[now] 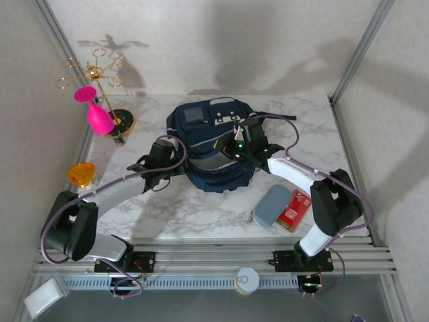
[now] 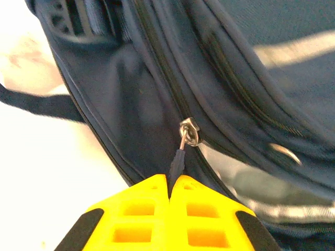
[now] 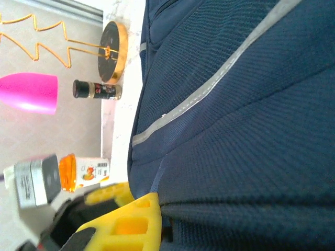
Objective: Pack books, pencil case, and school supplies into a backpack
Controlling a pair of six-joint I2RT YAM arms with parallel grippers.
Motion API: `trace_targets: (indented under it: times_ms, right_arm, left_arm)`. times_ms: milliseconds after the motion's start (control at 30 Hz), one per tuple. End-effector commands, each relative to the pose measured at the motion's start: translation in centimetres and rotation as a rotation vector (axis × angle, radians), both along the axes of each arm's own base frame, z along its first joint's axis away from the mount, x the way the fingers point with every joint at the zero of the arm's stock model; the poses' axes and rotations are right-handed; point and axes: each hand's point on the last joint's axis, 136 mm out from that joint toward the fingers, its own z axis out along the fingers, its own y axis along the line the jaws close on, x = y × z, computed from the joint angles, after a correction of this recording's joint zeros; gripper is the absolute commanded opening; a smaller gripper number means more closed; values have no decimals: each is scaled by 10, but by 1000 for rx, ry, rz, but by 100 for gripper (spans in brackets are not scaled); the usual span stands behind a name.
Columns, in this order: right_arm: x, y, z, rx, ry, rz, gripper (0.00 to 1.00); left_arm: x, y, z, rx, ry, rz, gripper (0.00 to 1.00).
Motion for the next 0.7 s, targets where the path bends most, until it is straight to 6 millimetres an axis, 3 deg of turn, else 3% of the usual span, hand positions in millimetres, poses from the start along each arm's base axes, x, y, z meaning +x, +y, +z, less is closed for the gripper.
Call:
trace_targets:
  times_ms: [0,200,367,467,533,600,667]
  right_arm:
    - [13,-12,35,15,-97,24,0]
    - [12,-9,13,-5,-59,45,0]
    - [9,-3,10,7,-59,86,0]
    - [3,-4,8,-14,-61,116,29]
    - [-8,-10,1,-44,-51,137,39]
    - [-23,-19,-5,-71,-44,149,47]
    - [-43,-34,-10,-97,-41,144,54]
  left_arm:
    - [8,54,-31,109,92,146,0]
    - [40,73,-29,75,43,244,0]
    - [38,48,-20,-11,15,152,0]
    - [22,35,-20,0,35,87,4]
    - [9,32,-18,22,57,73,23]
    - [-7,28,-11,36,51,83,28]
    - [-27,5,4,10,14,36,34]
